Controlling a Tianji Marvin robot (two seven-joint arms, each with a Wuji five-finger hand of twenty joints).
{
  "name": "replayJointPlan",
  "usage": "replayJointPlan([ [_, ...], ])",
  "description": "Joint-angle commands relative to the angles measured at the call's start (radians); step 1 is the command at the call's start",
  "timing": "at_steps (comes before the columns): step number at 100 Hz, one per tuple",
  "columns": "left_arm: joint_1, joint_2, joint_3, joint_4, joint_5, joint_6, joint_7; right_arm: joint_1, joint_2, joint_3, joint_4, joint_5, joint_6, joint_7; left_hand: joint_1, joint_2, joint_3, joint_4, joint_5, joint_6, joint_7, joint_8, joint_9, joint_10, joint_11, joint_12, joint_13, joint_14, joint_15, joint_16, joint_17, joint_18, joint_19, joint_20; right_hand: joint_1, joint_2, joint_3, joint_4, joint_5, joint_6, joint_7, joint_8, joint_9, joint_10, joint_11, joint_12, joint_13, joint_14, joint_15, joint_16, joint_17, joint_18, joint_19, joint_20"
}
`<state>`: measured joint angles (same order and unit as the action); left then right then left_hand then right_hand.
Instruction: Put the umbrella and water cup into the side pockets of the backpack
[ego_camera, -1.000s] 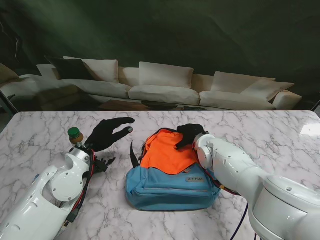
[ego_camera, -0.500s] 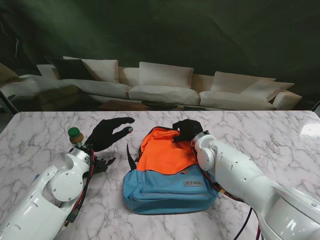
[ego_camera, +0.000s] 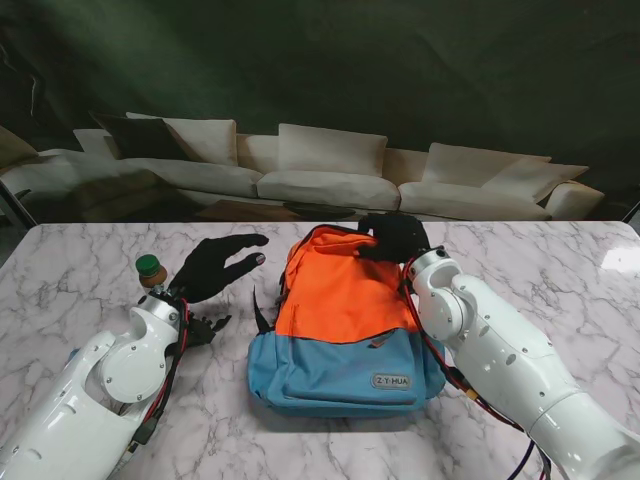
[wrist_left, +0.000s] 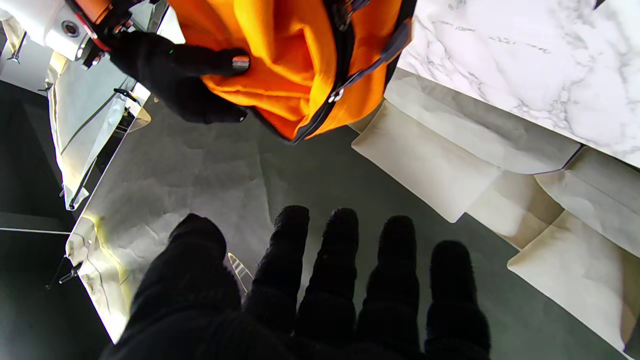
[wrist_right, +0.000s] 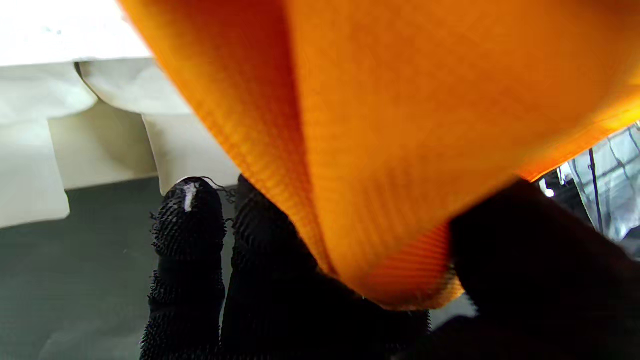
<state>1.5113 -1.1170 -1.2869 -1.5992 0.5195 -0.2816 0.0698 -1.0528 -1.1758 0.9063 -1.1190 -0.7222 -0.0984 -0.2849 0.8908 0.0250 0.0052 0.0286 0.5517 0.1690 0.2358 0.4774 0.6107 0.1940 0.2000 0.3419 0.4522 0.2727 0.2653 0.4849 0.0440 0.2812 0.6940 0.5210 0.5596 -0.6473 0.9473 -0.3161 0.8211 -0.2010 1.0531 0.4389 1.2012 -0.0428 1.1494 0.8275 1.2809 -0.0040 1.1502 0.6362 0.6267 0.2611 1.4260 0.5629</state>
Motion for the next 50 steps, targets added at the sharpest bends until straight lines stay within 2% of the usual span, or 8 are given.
replayJointPlan([
  [1, -0.001, -0.002, 0.001, 0.001, 0.0, -0.001, -0.011, -0.008, 0.008, 0.022, -0.045, 0.001, -0.014, -0.021, 0.005, 0.04, -0.03, -0.031, 0.009, 0.01, -0.004, 0.003, 0.02, -0.003, 0.012, 0.014, 0.016, 0.0, 0.016, 0.011, -0.015, 0.013, 0.006, 0.02, 0.075, 0.07, 0.08, 0.045, 0.032, -0.08, 0.059, 0.032, 0.044, 0.015, -0.007, -0.001, 0.04, -0.021, 0.04, 0.025, 0.013, -0.021, 0.026, -0.012],
  [25, -0.001, -0.003, -0.003, 0.003, 0.001, -0.008, -0.007, -0.112, 0.021, 0.143, -0.225, -0.054, -0.087, -0.064, 0.006, 0.04, -0.03, -0.031, 0.009, 0.011, -0.004, 0.003, 0.021, -0.004, 0.013, 0.014, 0.018, -0.001, 0.017, 0.012, -0.014, 0.013, 0.007, 0.02, 0.075, 0.074, 0.083, 0.045, 0.033, -0.087, 0.06, 0.053, 0.048, 0.009, -0.011, -0.001, 0.039, -0.029, 0.043, 0.032, 0.03, -0.025, 0.021, -0.027],
  [34, -0.001, -0.003, -0.004, 0.004, 0.003, -0.012, -0.006, -0.144, 0.022, 0.178, -0.275, -0.073, -0.119, -0.092, 0.006, 0.039, -0.03, -0.031, 0.011, 0.011, -0.003, 0.003, 0.021, -0.005, 0.013, 0.014, 0.017, 0.004, 0.017, 0.012, -0.014, 0.014, 0.007, 0.021, 0.074, 0.077, 0.081, 0.044, 0.029, -0.087, 0.058, 0.056, 0.047, 0.008, -0.012, -0.001, 0.038, -0.03, 0.042, 0.032, 0.029, -0.024, 0.022, -0.029],
  [41, -0.001, -0.002, -0.006, 0.005, 0.004, -0.017, -0.006, -0.169, 0.023, 0.199, -0.306, -0.091, -0.144, -0.123, 0.005, 0.04, -0.031, -0.031, 0.01, 0.011, -0.003, 0.003, 0.021, -0.004, 0.013, 0.014, 0.02, -0.008, 0.018, 0.012, -0.014, 0.014, 0.007, 0.021, 0.071, 0.081, 0.078, 0.044, 0.023, -0.096, 0.057, 0.066, 0.043, 0.002, -0.011, 0.001, 0.038, -0.033, 0.036, 0.031, 0.028, -0.028, 0.02, -0.033],
  [49, -0.001, -0.002, -0.007, 0.005, 0.005, -0.023, -0.007, -0.2, 0.022, 0.218, -0.335, -0.113, -0.172, -0.163, 0.006, 0.04, -0.03, -0.031, 0.01, 0.011, -0.003, 0.003, 0.02, -0.005, 0.013, 0.014, 0.017, 0.003, 0.016, 0.011, -0.013, 0.014, 0.007, 0.021, 0.067, 0.086, 0.073, 0.043, 0.017, -0.106, 0.055, 0.073, 0.037, -0.006, -0.011, 0.002, 0.038, -0.034, 0.028, 0.029, 0.024, -0.036, 0.013, -0.038],
  [50, -0.001, -0.002, -0.008, 0.005, 0.005, -0.023, -0.008, -0.204, 0.023, 0.22, -0.339, -0.117, -0.176, -0.167, 0.005, 0.039, -0.031, -0.031, 0.01, 0.01, -0.003, 0.003, 0.019, -0.003, 0.012, 0.013, 0.018, -0.007, 0.016, 0.011, -0.013, 0.014, 0.007, 0.021, 0.068, 0.087, 0.074, 0.044, 0.016, -0.107, 0.055, 0.074, 0.036, -0.007, -0.011, 0.002, 0.037, -0.034, 0.026, 0.028, 0.023, -0.037, 0.012, -0.039],
])
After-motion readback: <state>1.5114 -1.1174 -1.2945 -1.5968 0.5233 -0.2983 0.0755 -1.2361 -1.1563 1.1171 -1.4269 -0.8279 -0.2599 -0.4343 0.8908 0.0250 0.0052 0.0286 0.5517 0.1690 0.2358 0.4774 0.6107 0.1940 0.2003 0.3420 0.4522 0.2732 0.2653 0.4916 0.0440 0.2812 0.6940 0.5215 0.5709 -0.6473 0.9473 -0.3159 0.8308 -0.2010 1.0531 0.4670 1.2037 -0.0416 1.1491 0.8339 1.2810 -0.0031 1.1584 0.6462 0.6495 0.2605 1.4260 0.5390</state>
